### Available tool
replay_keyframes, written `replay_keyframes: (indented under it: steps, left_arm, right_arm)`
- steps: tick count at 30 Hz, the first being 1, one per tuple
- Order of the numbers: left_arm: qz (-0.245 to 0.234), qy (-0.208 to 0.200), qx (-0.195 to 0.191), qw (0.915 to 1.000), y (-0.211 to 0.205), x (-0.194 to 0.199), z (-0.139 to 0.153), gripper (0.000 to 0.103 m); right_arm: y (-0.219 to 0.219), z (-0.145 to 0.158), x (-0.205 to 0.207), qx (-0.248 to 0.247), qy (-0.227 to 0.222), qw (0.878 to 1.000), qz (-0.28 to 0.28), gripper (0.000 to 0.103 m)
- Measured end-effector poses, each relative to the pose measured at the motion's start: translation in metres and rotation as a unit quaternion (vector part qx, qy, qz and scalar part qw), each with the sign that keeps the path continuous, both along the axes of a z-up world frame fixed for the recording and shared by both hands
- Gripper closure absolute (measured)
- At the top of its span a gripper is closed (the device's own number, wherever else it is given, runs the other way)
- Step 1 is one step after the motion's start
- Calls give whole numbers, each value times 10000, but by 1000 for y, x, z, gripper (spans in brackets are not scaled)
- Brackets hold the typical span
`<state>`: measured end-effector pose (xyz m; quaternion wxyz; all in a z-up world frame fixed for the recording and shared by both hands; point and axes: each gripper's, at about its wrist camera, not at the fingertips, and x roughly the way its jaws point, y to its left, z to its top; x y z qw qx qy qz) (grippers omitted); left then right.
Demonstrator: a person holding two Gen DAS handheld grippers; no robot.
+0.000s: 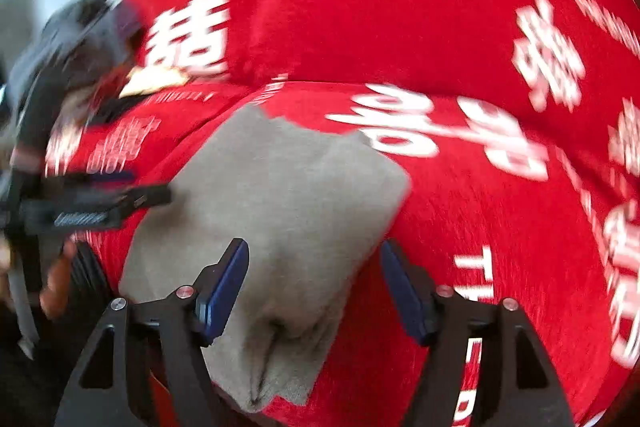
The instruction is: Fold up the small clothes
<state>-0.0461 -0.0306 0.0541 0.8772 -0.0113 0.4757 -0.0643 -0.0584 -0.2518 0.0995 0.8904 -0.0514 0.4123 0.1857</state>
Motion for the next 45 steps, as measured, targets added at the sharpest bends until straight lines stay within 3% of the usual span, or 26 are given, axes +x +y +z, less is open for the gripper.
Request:
replay_keyframes:
  steps: [5,9,12,15,19,24,30,33,37,40,43,45]
  left_arm:
    - [-212,-23,822,9964,-21,8,-24,17]
    - [-154,-72,812,9966,-18,10,-28,7]
    - [-182,-56,875,9960,-19,8,-23,8]
    - [-283,-87,954,9950,-24,4,-19,8]
    - [-285,10,905,9955,-26,4,-22,8]
    - [-193,144,721,9971,-21,5,-24,8]
    - [-175,146,774,9967,-21,3,-18,8]
    - [-89,123,802,9967,-17,6,-12,8]
    - [40,435,348,9984,-7,12,-10,8]
    - [11,730,411,9965,-10,10,-22,8]
    - [30,817,323,9961,-11,5,-28,7]
    - [61,865,286,9958,-11,2,-26,8]
  right_arm:
    - [40,-23,-9,-519,105,9936,1001,31]
    - [37,-49,1,-701,326,9920,998,32]
    - [27,-35,4,-378,406,9937,975,31]
    - [18,-14,12,-97,112,9954,945,31]
    - [24,-16,51,-296,198,9950,935,31]
    - [38,-47,106,-763,536,9940,567,31]
    - [25,-56,146,-530,884,9943,-285,31]
    - [26,-40,123,-534,698,9959,-208,31]
    - [31,-22,57,-458,418,9968,497,31]
    - [41,-36,11,-941,449,9901,943,31]
    - [45,-50,-16,-1590,188,9815,1051,32]
    - [41,-52,-28,-1792,280,9780,1026,31]
